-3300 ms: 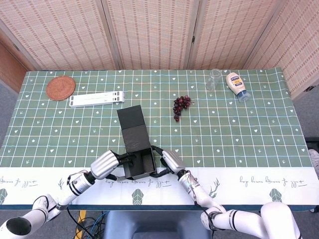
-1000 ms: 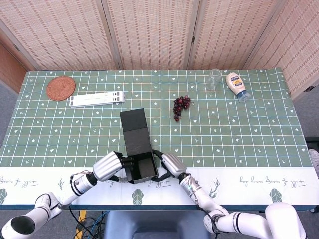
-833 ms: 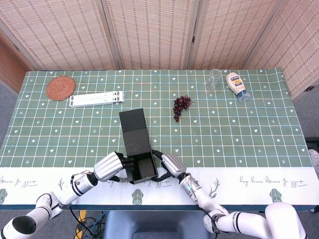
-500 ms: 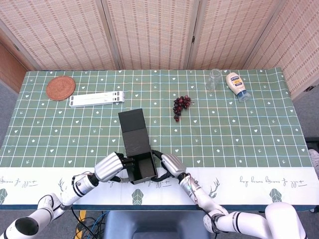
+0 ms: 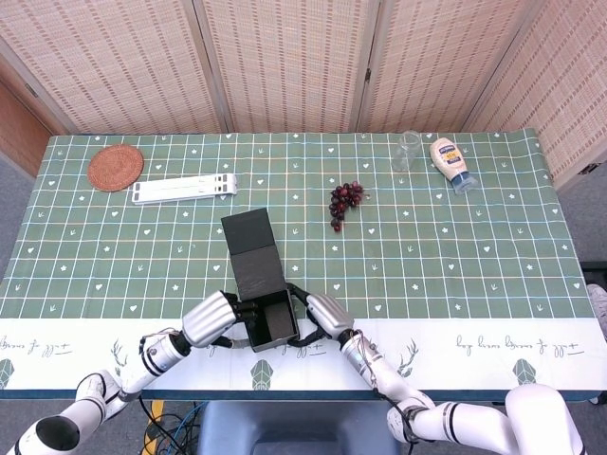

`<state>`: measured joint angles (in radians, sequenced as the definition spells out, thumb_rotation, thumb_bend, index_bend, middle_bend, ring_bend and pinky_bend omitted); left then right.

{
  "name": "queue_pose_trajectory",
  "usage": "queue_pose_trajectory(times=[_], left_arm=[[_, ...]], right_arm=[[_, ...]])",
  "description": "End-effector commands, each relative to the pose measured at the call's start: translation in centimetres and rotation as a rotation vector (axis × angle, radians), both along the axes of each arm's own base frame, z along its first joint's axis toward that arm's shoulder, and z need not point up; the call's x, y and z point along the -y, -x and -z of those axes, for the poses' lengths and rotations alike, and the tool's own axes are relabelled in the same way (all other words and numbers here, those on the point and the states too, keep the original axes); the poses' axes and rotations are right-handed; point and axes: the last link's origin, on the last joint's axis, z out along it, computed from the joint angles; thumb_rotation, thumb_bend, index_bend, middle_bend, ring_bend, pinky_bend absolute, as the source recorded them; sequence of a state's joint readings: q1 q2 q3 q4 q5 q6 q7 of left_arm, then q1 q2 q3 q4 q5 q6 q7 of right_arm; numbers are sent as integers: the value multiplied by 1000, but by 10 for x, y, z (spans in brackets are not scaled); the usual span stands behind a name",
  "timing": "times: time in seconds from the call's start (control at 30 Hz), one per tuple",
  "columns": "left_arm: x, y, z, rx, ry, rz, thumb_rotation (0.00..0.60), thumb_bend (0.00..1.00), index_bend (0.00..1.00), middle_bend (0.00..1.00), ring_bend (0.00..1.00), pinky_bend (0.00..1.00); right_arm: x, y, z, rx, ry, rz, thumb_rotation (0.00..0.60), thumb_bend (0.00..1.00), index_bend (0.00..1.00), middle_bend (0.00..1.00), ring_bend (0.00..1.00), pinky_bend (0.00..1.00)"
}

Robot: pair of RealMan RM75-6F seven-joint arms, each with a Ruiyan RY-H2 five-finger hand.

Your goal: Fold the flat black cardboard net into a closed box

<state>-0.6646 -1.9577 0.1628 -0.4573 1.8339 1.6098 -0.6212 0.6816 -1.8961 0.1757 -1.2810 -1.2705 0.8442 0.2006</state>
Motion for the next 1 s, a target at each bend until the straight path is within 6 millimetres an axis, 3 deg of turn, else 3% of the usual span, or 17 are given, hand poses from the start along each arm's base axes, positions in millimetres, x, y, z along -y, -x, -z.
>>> queue_pose_trajectory(times=[0.03, 0.53, 0.8, 1.0], left_arm=[[2, 2, 2, -22, 3, 12, 600, 91, 685, 537, 830, 770], [2, 5, 5, -87, 1, 39, 600, 91, 634, 519, 825, 759], [2, 4, 6, -102, -13, 60, 600, 91, 733, 677, 838, 758], [2, 3, 3, -95, -30, 72, 600, 91, 772, 733, 842, 758]], right_arm=[[0, 0, -1, 4, 0, 2, 600, 546, 63, 350, 920, 1000], [1, 2, -1, 0, 6, 1, 600, 548, 61, 350, 920, 1000], [1, 3, -1, -6, 11, -1, 600, 548, 61, 353, 920, 1000], [0, 3, -1, -2, 13, 2, 600, 548, 61, 353, 921, 1000]])
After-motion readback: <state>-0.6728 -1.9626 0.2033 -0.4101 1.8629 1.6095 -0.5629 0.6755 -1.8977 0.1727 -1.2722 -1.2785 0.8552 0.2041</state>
